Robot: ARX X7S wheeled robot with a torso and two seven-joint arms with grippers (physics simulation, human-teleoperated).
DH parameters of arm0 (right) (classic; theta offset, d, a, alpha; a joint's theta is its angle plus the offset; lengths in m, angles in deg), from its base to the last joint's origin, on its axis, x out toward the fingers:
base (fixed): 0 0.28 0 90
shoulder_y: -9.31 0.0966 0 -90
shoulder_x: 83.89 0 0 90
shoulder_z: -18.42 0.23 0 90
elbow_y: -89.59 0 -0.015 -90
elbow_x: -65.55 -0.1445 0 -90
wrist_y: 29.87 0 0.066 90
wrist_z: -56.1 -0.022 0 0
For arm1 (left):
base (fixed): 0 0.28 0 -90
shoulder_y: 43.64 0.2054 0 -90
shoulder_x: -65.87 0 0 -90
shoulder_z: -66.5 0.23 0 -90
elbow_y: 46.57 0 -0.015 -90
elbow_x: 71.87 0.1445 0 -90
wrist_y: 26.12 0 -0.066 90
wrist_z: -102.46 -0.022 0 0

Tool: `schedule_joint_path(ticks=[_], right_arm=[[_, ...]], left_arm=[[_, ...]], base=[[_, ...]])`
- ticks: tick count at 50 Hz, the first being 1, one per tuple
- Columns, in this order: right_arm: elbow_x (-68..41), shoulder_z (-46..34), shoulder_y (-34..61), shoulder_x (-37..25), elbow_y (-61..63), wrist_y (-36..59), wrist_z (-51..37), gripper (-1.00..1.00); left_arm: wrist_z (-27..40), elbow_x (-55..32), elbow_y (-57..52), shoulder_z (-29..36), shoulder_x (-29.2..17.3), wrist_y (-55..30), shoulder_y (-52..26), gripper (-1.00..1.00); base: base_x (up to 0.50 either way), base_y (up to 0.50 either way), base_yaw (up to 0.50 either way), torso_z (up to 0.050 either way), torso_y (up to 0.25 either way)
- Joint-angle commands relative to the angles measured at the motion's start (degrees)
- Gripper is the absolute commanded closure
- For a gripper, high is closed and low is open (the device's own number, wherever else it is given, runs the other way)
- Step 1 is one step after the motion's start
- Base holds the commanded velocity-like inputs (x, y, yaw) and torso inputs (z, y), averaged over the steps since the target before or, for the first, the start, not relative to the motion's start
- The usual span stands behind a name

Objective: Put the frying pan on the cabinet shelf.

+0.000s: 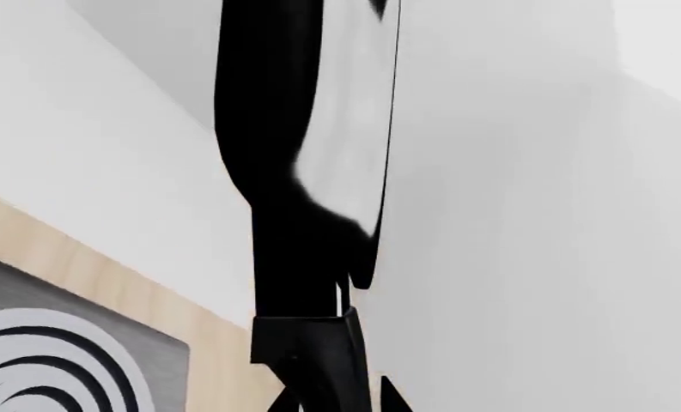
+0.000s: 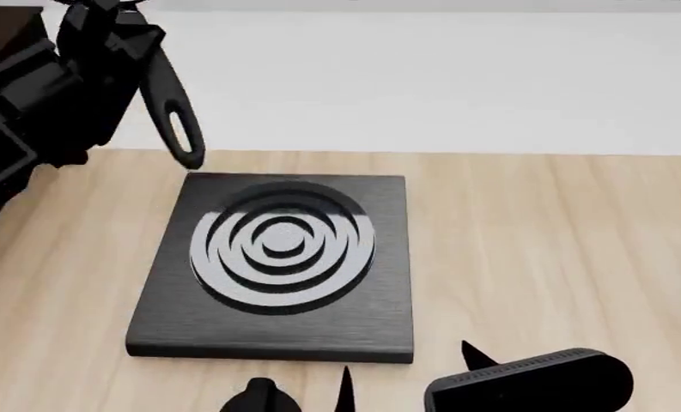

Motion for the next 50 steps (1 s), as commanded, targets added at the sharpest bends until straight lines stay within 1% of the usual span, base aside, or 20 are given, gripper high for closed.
schedule_joint_path(ticks=[1,6,11,16,22,28,30,32,39,42,50], right_arm=[[1.4,-0.7,-0.7,-0.2,-0.9,-1.5,1.0,-1.00],[1.6,-1.0,-0.8,-0.2,-1.1,-1.7,1.1,-1.00],[1.5,-1.4,-0.6,-0.1,-1.2,-1.7,0.9,-1.00],[1.4,-1.7,-0.5,-0.1,-1.3,-1.7,0.7,-1.00],[1.8,-2.4,-0.4,-0.1,-1.5,-1.9,0.8,-1.00],[2.2,-3.3,-0.1,0.2,-1.7,-1.9,0.7,-1.00],[2.3,-3.5,-0.1,0.2,-1.8,-2.0,0.8,-1.00],[2.6,-3.8,-0.1,0.3,-2.0,-2.2,1.0,-1.00],[2.8,-4.5,0.1,0.3,-2.2,-2.2,0.9,-1.00],[3.3,-5.0,0.0,0.3,-2.4,-2.5,1.2,-1.00],[4.5,-7.0,0.4,0.8,-3.0,-2.3,1.3,-1.00]], left_arm=[[-0.6,-5.3,6.7,-5.2,-3.5,3.0,-6.0,1.00],[-0.5,-5.8,10.4,-6.4,-5.1,3.6,-6.8,1.00],[-1.0,-6.9,15.5,-8.3,-6.1,5.0,-10.2,1.00],[-2.6,-6.7,21.5,-8.8,-7.3,6.1,-13.6,1.00],[-3.1,-6.6,25.2,-9.2,-8.8,6.7,-15.9,1.00],[-7.2,-5.7,34.7,-8.6,-10.0,7.0,-18.6,1.00],[-7.1,-7.0,35.9,-10.0,-10.2,7.4,-18.5,1.00],[-6.8,-6.8,34.8,-9.8,-10.5,7.3,-17.9,1.00],[-5.6,-8.9,33.2,-12.1,-10.7,8.1,-15.5,1.00],[-6.4,-8.9,34.0,-12.2,-11.0,8.2,-15.3,1.00],[-5.2,-9.5,30.9,-13.4,-11.2,9.6,-12.4,1.00]], base=[[0.00,0.00,0.00,0.000,0.000],[0.00,0.00,0.00,0.000,0.002],[0.00,0.00,0.00,0.000,0.002],[0.00,0.00,0.00,0.000,0.002],[0.00,0.00,0.00,0.002,0.002],[0.00,0.00,0.00,0.000,0.002],[0.00,0.00,0.00,0.000,0.005],[0.00,0.00,0.00,0.000,0.000],[0.00,0.00,0.00,0.000,0.002],[0.00,0.00,0.00,0.003,0.003],[0.00,0.00,0.00,0.000,0.001]])
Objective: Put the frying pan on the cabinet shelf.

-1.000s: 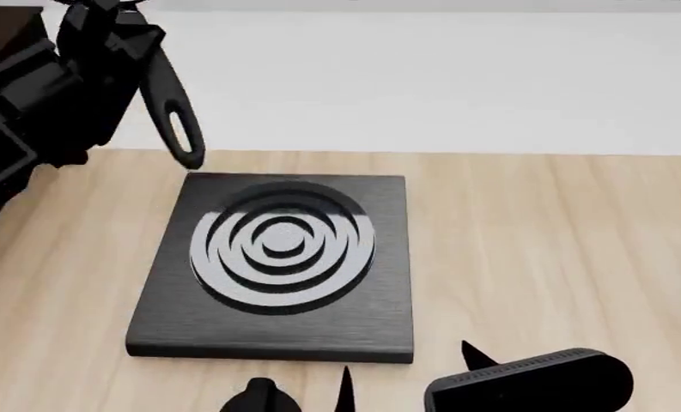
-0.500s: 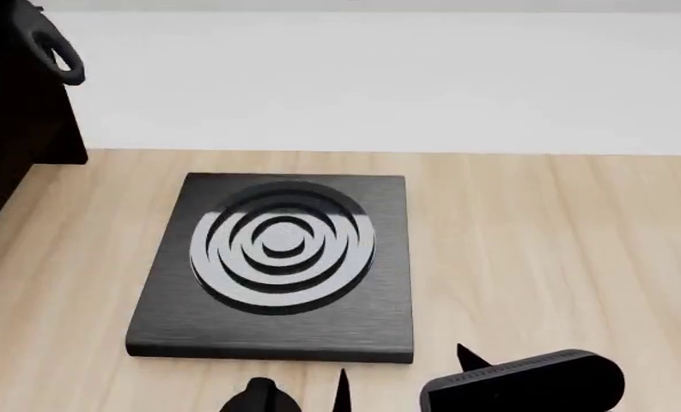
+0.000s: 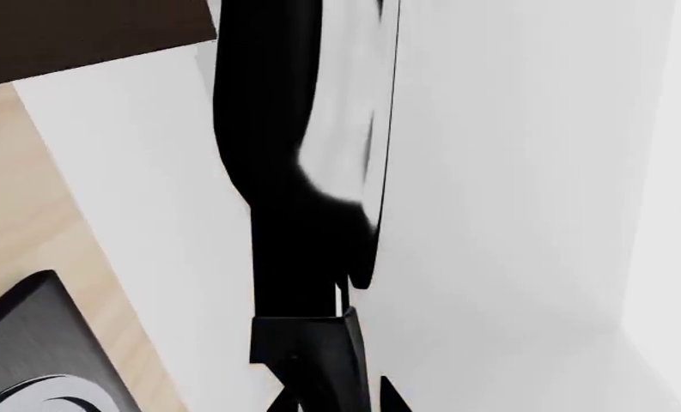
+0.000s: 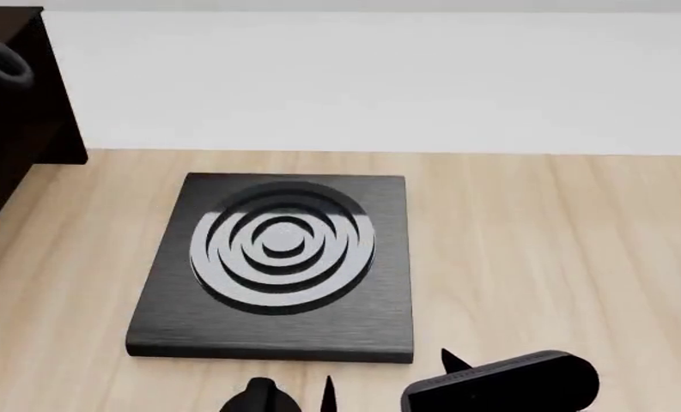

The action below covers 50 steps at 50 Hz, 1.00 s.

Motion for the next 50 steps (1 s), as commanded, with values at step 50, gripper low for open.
schedule_joint_path(ticks=[50], right_arm=[[2.7,-4.8,-0.1,-0.3,-2.0,-1.9,0.6,-1.00]], left_arm=[[6.6,-11.8,-13.5,-9.4,-1.2,4.6,16.4,1.00]], base=[[0.00,0.00,0.00,0.000,0.002]])
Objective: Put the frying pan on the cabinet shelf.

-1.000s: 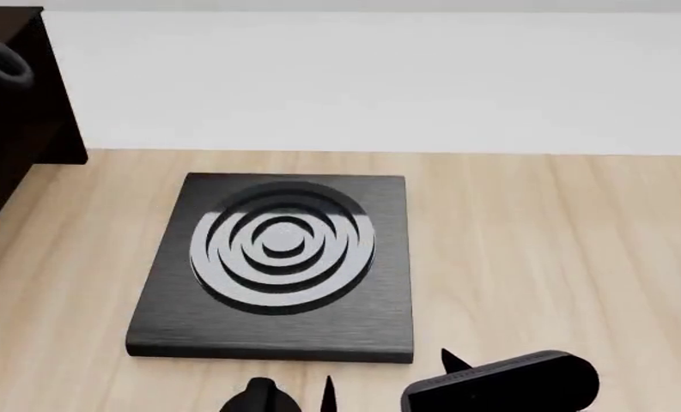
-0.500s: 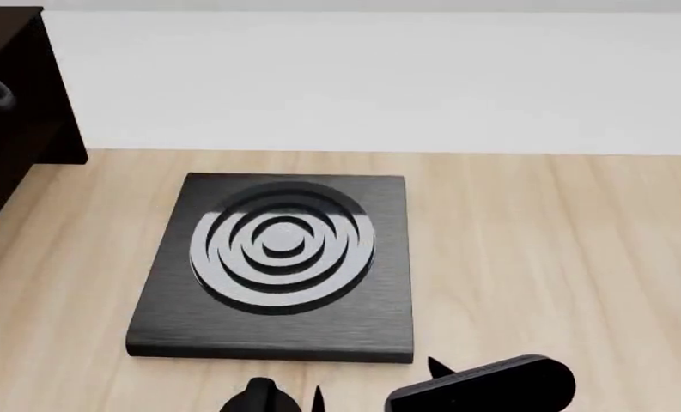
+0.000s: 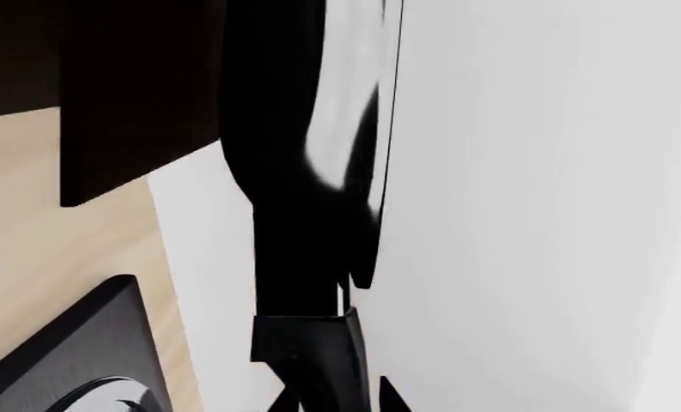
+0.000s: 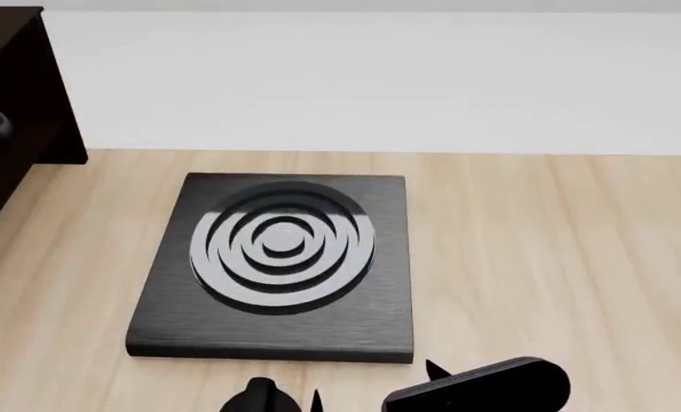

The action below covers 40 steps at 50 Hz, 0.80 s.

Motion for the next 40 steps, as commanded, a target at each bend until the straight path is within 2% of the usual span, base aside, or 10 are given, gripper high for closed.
schedule_joint_path(ticks=[1,4,5,7,14,18,26,33,34,40], right_arm=[[0.1,-0.4,0.0,-0.2,-0.3,-0.3,-0.1,-1.00],[0.6,-0.8,-0.1,-0.2,-0.5,-0.6,0.2,-1.00],[0.3,-0.8,0.0,-0.2,-0.4,-0.4,0.0,-1.00],[0.6,-1.0,-0.2,-0.3,-0.5,-0.7,0.2,-1.00],[0.9,-1.4,-0.2,-0.4,-0.8,-0.9,0.4,-1.00],[1.0,-1.8,-0.2,-0.3,-0.9,-1.0,0.3,-1.00],[0.2,-1.6,0.1,-0.4,-0.6,-0.6,-0.3,-1.00],[0.7,-2.0,-0.1,-0.5,-0.9,-1.2,0.0,-1.00],[0.8,-2.1,-0.1,-0.6,-1.0,-1.3,0.1,-1.00],[0.4,-2.1,0.1,-0.6,-1.0,-1.1,-0.3,-1.00]], left_arm=[[-5.7,0.5,-0.3,5.0,-5.9,5.9,0.9,1.00],[-18.5,26.3,15.2,-20.8,-1.2,-7.8,-4.5,1.00],[-9.9,34.9,6.6,-29.4,5.4,-13.9,0.0,1.00],[-1.0,34.6,-9.7,-43.7,6.9,-16.9,1.1,1.00],[-13.4,39.8,14.3,-40.8,-2.5,-9.4,-5.0,1.00],[-9.7,36.9,2.2,-42.4,1.3,-14.7,-0.9,1.00],[-17.7,42.9,14.6,-41.8,-3.0,-10.6,-3.9,1.00],[-10.9,39.0,0.1,-44.8,1.9,-16.5,1.0,1.00],[-10.4,38.6,-1.2,-44.9,2.4,-17.1,1.4,-1.00],[-7.3,36.8,-7.4,-46.1,4.7,-19.6,3.4,-1.00]], base=[[0.00,0.00,0.00,0.000,0.000],[0.00,0.00,0.00,0.003,0.000],[0.00,0.00,0.00,0.000,0.010],[0.00,0.00,0.00,0.000,0.000],[0.00,0.00,0.00,0.000,0.002],[0.00,0.00,0.00,0.000,0.000],[0.00,0.00,0.00,0.000,0.000],[0.00,0.00,0.00,0.000,0.000],[0.00,0.00,0.00,0.000,0.000],[0.00,0.00,0.00,0.000,0.000]])
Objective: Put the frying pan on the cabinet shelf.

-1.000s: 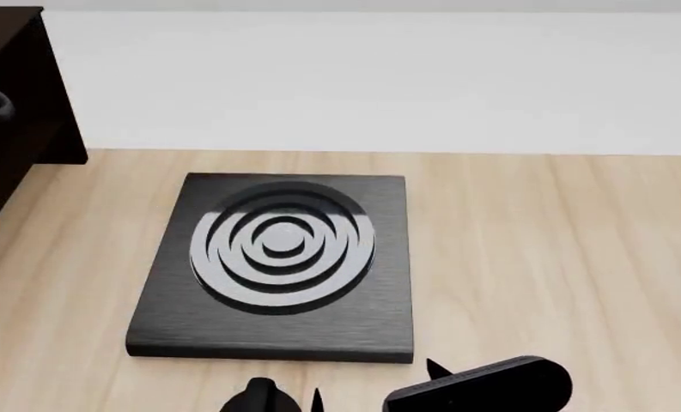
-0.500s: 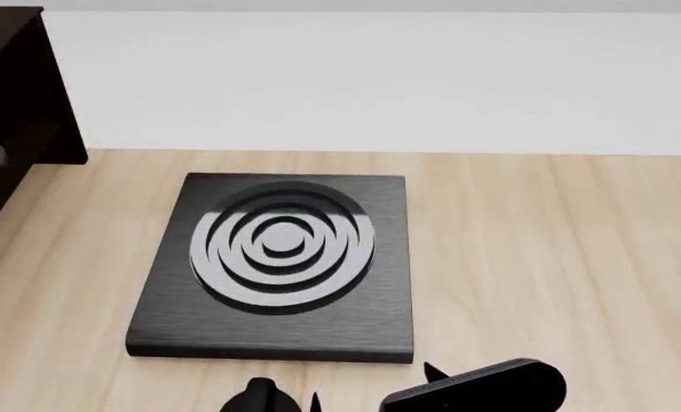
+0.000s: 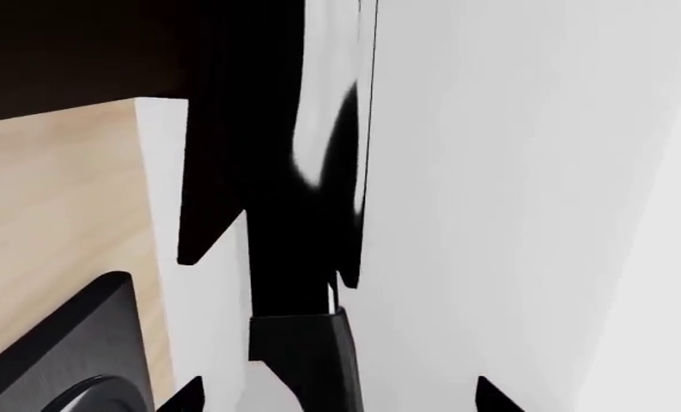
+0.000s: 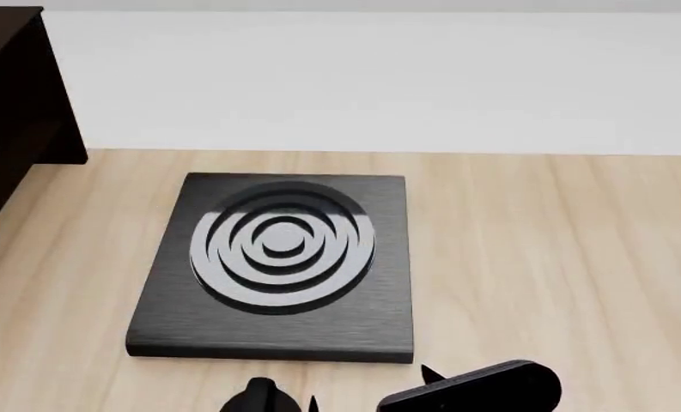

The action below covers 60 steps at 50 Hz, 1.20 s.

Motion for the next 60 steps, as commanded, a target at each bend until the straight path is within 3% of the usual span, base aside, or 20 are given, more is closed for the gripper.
schedule_joint_path(ticks=[1,8,22,32,44,60], right_arm=[[-0.4,-0.2,0.3,0.0,-0.1,0.1,-0.4,-1.00],[0.5,-0.7,-0.1,-0.2,-0.5,-0.8,0.3,-1.00],[-0.3,-0.7,-0.2,-0.5,-0.5,-1.0,0.0,-1.00],[-0.6,-0.8,0.0,-0.6,-0.5,-0.9,-0.4,-1.00],[-1.0,-1.0,0.1,-0.9,-0.3,-0.9,-0.9,-1.00],[-0.8,-1.4,0.1,-1.3,-0.4,-1.3,-0.9,-1.00]], left_arm=[[4.3,-1.9,-11.1,-4.0,3.3,-4.6,3.2,-1.00],[2.5,-1.7,-9.4,-3.4,2.6,-4.6,3.3,-1.00],[7.0,-6.9,-22.2,-6.3,6.6,-11.9,9.0,-1.00],[5.8,-8.2,-29.1,-6.0,10.3,-13.3,13.7,-1.00],[14.0,-16.5,-43.3,-9.1,15.8,-21.8,16.6,-1.00],[25.8,-29.1,-56.4,-11.6,19.4,-31.9,17.9,-1.00]], base=[[0.00,0.00,0.00,0.000,0.000],[0.00,0.00,0.00,0.000,0.000],[0.00,0.00,0.00,0.000,0.000],[0.00,0.00,0.00,0.000,0.000],[0.00,0.00,0.00,0.000,0.000],[0.00,0.00,0.00,0.000,0.000]])
